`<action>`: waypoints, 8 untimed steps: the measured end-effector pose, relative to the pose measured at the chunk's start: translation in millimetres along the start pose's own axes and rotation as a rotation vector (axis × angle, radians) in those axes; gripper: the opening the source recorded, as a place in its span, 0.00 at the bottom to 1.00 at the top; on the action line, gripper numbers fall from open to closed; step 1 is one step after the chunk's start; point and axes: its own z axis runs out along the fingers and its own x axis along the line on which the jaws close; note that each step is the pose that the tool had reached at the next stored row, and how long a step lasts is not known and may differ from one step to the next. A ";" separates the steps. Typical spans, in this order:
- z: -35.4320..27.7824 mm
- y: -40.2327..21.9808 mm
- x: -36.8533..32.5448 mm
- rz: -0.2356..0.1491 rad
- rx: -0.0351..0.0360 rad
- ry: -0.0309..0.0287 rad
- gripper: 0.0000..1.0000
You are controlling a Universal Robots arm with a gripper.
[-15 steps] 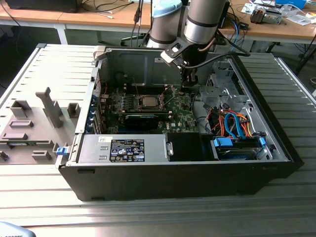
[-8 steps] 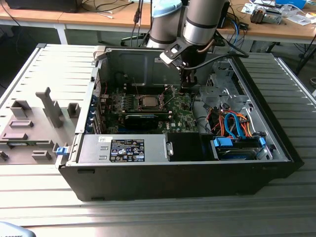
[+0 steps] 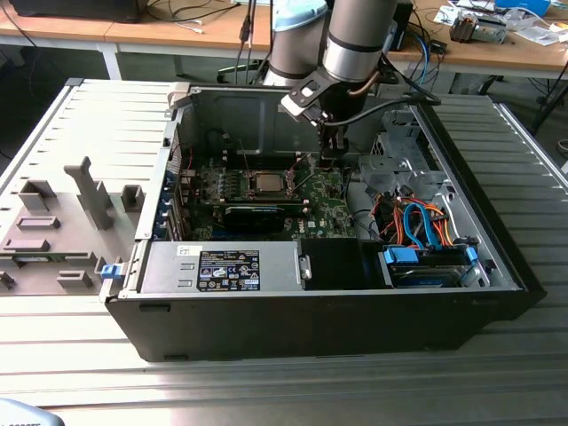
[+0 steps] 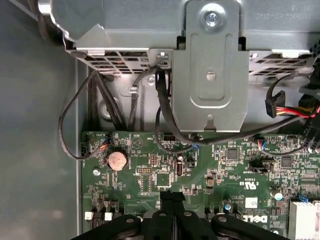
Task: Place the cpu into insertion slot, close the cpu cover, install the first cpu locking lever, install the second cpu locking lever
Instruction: 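Close the cpu cover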
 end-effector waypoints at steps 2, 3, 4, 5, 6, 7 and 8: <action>0.2 -3.8 0.0 0.000 0.0000 0.0001 0.11; 0.3 -6.7 0.1 0.000 0.0000 0.0001 0.11; 0.5 -10.9 0.2 0.000 -0.0001 0.0003 0.11; 0.5 -12.6 0.2 0.000 -0.0002 0.0004 0.11; 0.5 -13.4 0.2 0.000 -0.0004 0.0004 0.11; 0.6 -15.9 0.3 0.000 -0.0011 0.0006 0.11; 0.7 -18.6 0.3 0.000 -0.0018 0.0007 0.11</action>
